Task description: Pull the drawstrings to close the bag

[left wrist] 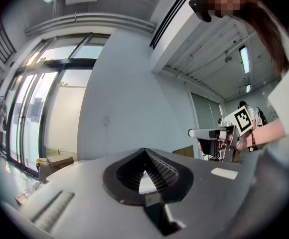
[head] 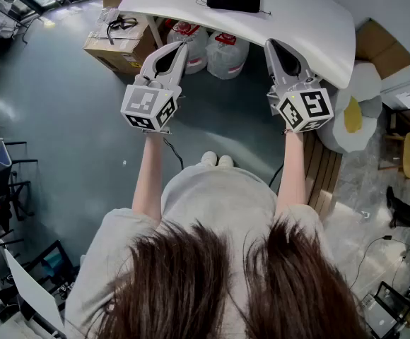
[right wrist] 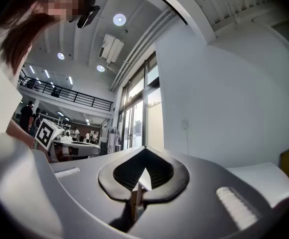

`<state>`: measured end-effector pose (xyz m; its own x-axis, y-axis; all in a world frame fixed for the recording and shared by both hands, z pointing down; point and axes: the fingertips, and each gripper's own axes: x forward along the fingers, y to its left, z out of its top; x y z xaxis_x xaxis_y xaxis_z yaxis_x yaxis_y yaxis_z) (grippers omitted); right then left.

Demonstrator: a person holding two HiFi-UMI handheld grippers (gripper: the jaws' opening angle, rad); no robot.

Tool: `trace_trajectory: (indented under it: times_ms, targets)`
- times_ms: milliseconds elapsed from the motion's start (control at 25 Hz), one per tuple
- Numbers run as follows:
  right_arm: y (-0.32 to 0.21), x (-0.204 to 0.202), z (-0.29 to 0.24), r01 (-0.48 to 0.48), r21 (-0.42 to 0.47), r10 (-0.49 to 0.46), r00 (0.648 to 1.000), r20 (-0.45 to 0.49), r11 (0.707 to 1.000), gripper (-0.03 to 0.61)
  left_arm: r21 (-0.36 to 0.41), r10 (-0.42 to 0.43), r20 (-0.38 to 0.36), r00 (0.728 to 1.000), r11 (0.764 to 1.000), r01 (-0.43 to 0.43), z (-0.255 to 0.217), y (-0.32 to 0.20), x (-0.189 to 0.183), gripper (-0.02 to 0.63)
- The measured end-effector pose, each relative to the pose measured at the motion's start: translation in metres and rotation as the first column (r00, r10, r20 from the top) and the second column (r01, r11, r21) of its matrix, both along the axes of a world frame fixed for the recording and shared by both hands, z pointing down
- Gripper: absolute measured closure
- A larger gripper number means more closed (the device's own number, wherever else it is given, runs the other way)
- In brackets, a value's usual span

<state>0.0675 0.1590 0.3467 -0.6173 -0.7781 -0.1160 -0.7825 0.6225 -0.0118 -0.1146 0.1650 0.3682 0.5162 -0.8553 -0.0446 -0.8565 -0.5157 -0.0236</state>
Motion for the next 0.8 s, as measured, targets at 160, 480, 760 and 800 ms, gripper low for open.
trace_trajectory:
  times_ms: [160, 480, 760, 800]
  targets:
    - [-0.008, -0.001, 0.003, 0.001, 0.005, -0.001, 1.0, 0.001, 1.0, 0.566, 0.006, -0.003, 0.0, 1.0, 1.0, 0.003, 0.003, -0.008, 0.0, 0.621]
    - [-0.011, 0.002, 0.003, -0.002, 0.004, 0.002, 1.0, 0.014, 1.0, 0.566, 0.004, -0.009, -0.002, 1.0, 1.0, 0.009, 0.003, -0.01, -0.001, 0.621]
    - [-0.016, 0.016, 0.004, -0.03, -0.004, 0.03, 0.999, 0.042, 1.0, 0.566, 0.012, -0.038, -0.014, 0.999, 0.999, 0.039, 0.002, -0.012, -0.004, 0.621]
    - [-0.018, 0.019, 0.004, -0.032, -0.006, 0.032, 0.998, 0.046, 0.999, 0.566, 0.015, -0.045, -0.018, 0.999, 0.999, 0.045, 0.001, -0.013, -0.005, 0.621]
